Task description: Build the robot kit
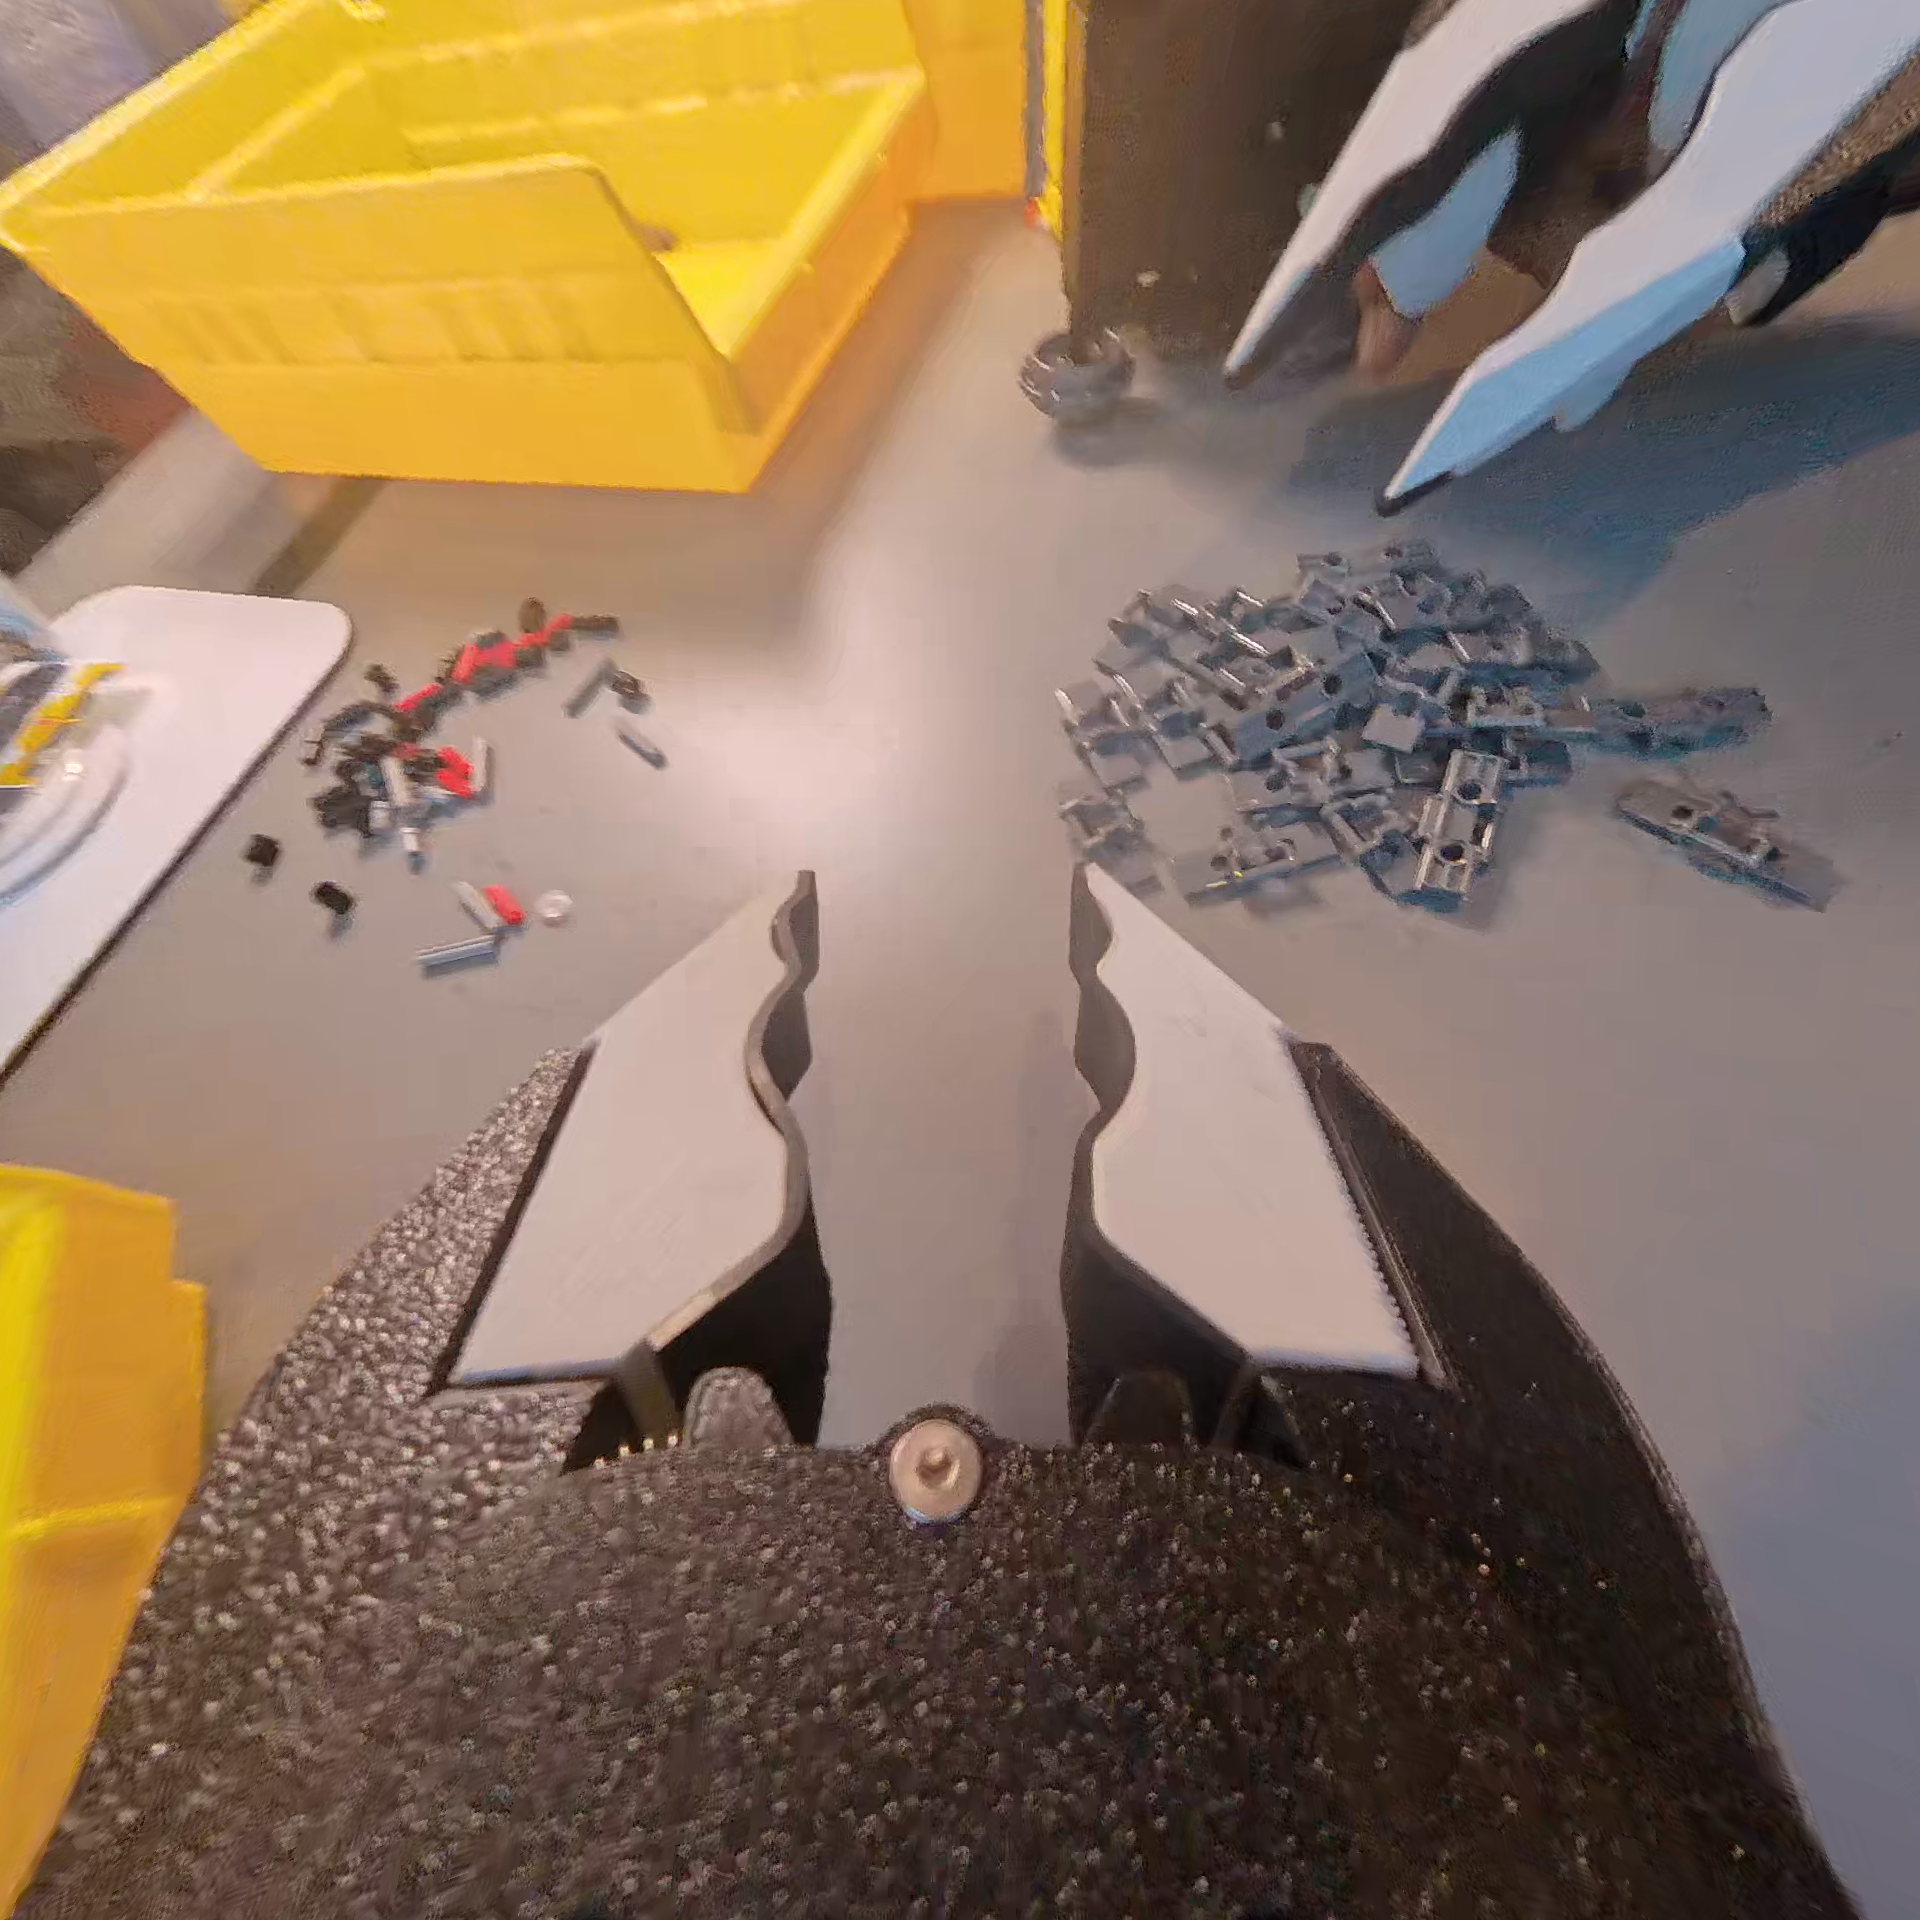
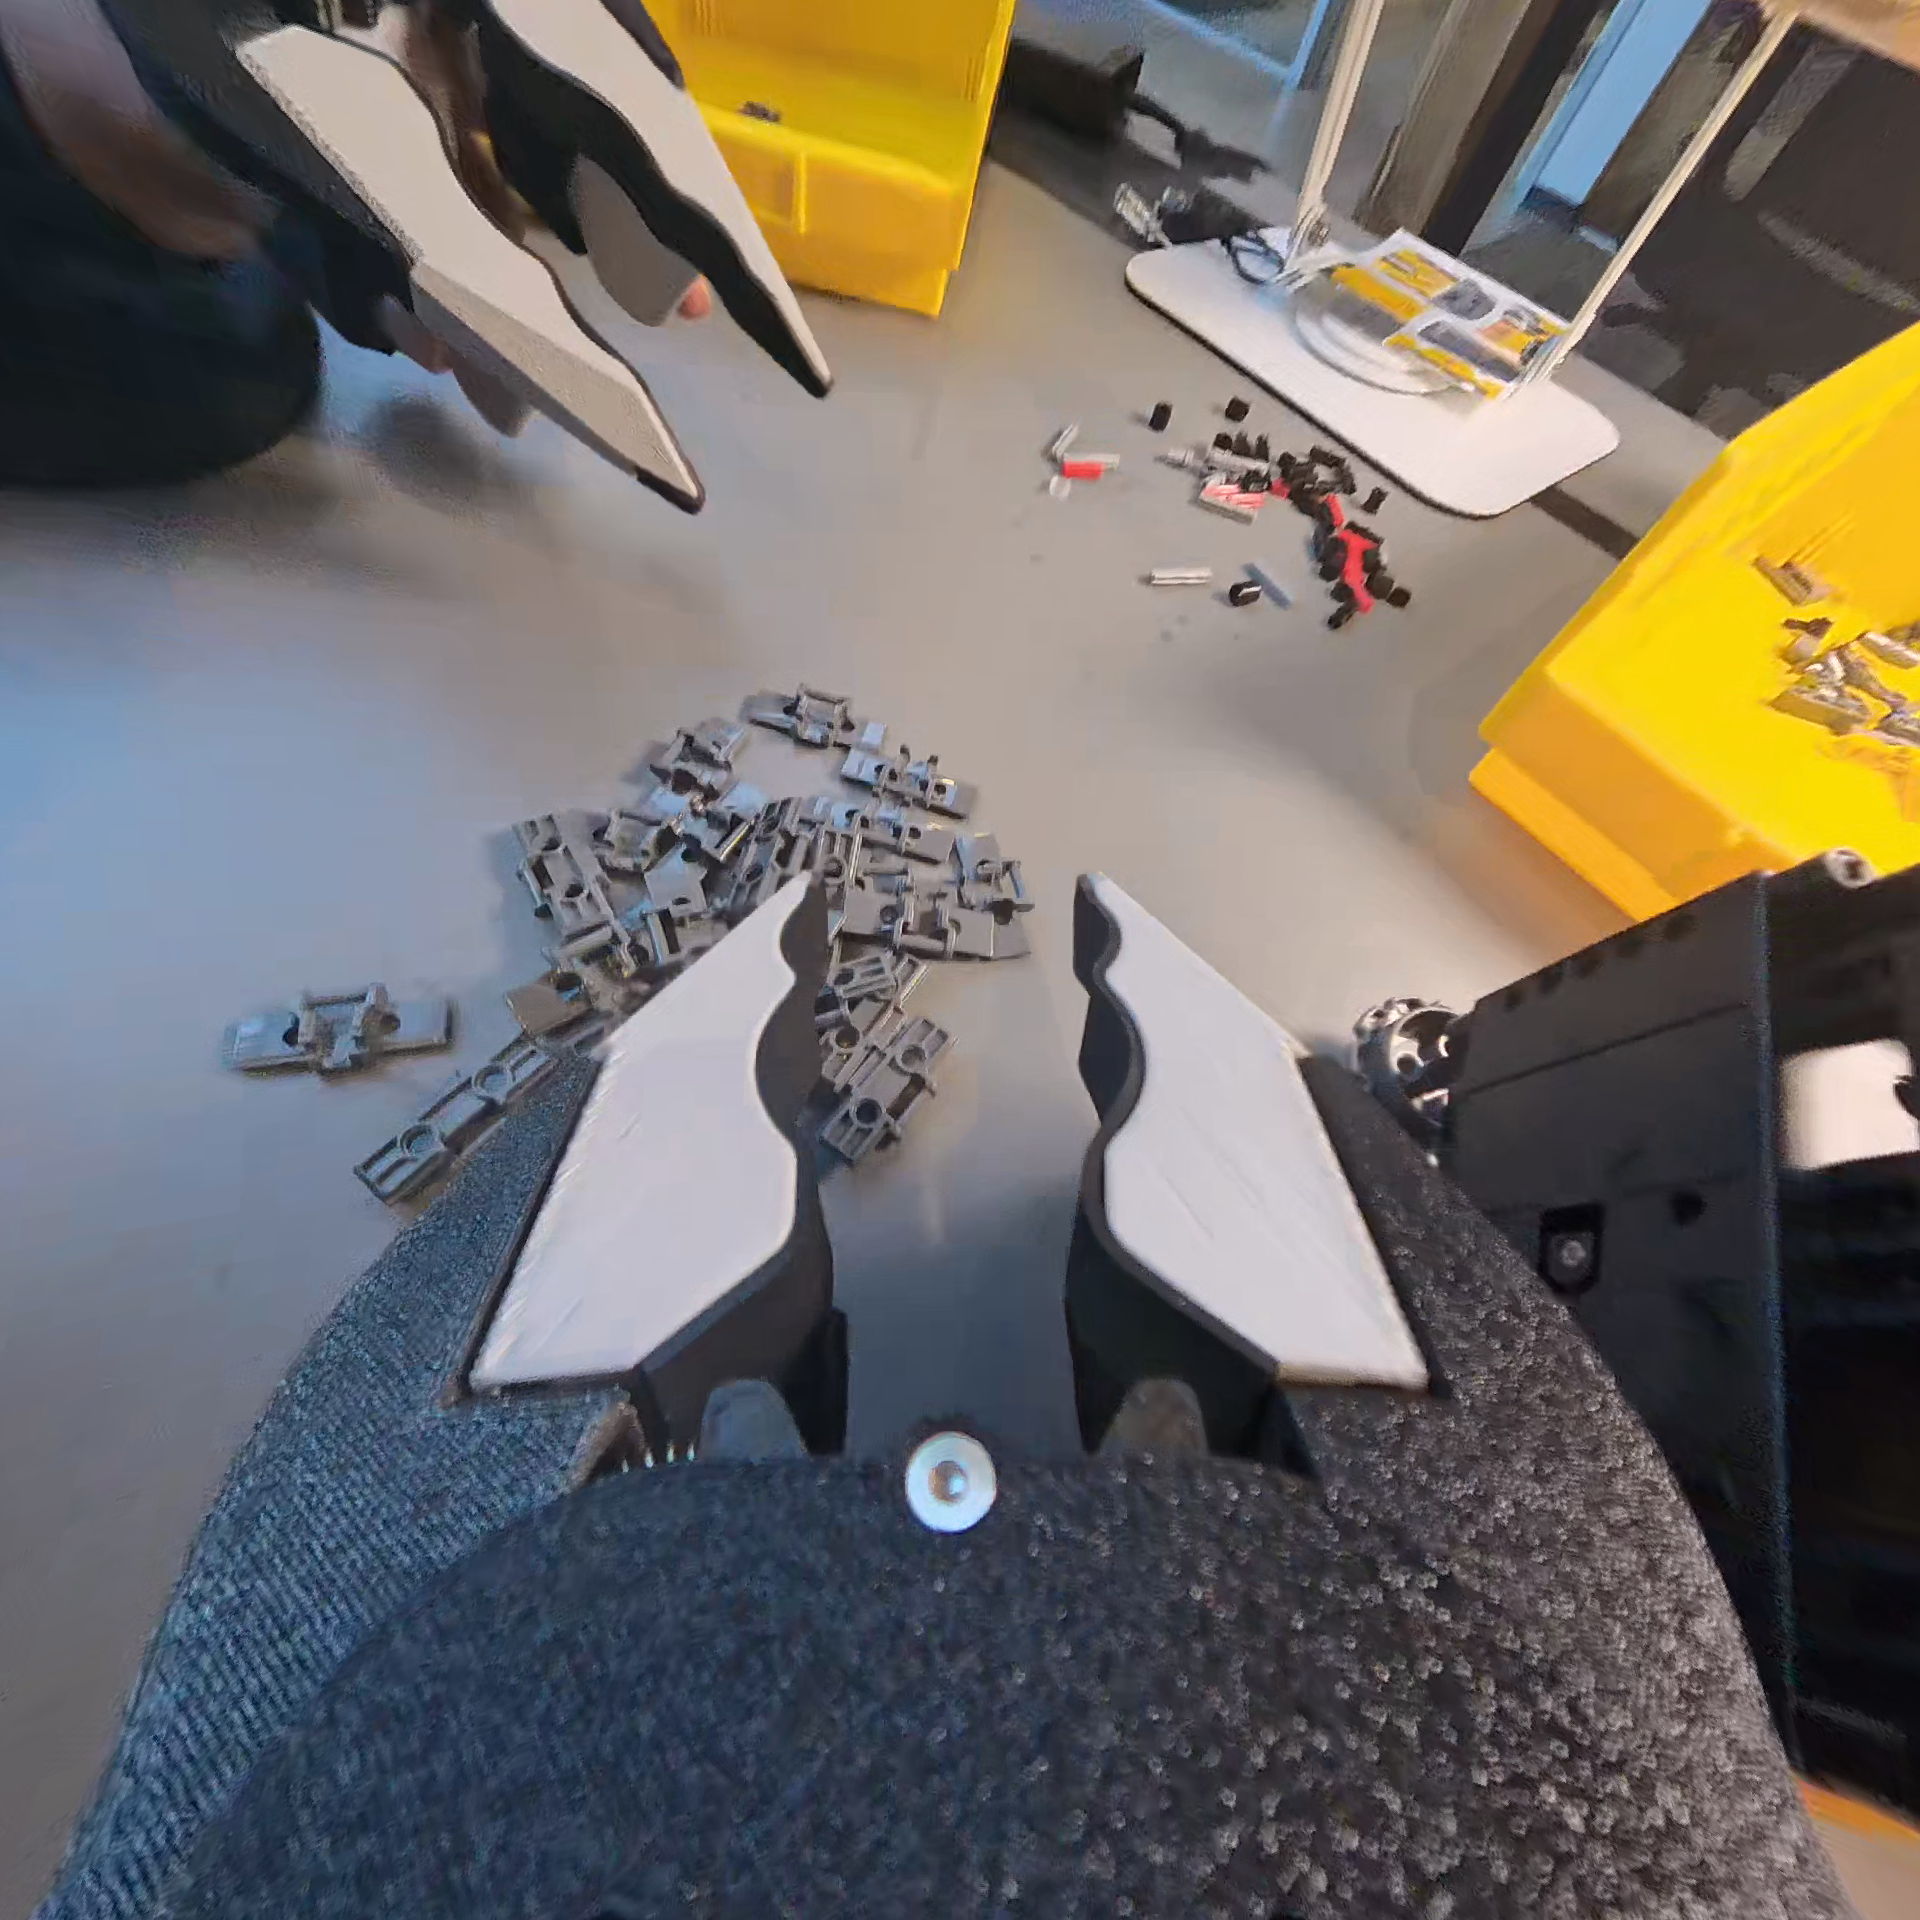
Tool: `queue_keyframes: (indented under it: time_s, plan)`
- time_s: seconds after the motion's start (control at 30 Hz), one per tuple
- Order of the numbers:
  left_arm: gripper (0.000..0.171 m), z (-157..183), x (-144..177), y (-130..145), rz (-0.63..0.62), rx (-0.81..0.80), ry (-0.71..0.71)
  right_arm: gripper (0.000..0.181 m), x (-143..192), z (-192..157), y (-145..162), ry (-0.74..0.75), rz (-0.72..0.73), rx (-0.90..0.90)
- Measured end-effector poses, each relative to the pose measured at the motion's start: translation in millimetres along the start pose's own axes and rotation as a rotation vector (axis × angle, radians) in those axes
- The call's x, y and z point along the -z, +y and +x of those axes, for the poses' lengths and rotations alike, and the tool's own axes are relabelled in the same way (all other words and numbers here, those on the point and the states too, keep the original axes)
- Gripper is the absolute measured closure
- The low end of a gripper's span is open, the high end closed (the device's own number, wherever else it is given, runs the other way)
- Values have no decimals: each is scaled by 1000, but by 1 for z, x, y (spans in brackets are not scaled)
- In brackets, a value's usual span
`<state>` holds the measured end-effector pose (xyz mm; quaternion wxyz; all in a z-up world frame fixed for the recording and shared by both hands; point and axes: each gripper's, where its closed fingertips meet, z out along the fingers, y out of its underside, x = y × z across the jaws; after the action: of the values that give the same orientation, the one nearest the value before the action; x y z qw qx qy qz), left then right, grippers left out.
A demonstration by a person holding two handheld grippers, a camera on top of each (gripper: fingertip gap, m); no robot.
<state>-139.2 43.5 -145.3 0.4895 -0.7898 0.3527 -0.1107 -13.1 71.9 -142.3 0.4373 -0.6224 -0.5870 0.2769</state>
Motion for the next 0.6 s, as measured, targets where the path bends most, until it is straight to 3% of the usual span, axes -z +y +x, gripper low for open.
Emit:
queue_keyframes:
  time_s: [0.1, 0.3, 0.47, 0.6]
  plan:
    - [130, 17, -21, 7, -55, 36, 84, 135, -5, -10, 0, -54, 3, -7]
    - [131, 30, -54, 10, -181, 91, 207, 136, -36, -13, -30, -112, 14, 95]
    - [155, 30, -54, 17, -304, -41, 278, 137, -60, -2, -54, -155, 37, 164]
    - [157, 13, -57, 12, -313, -54, 242, 136, -83, 15, -82, -179, 117, 161]
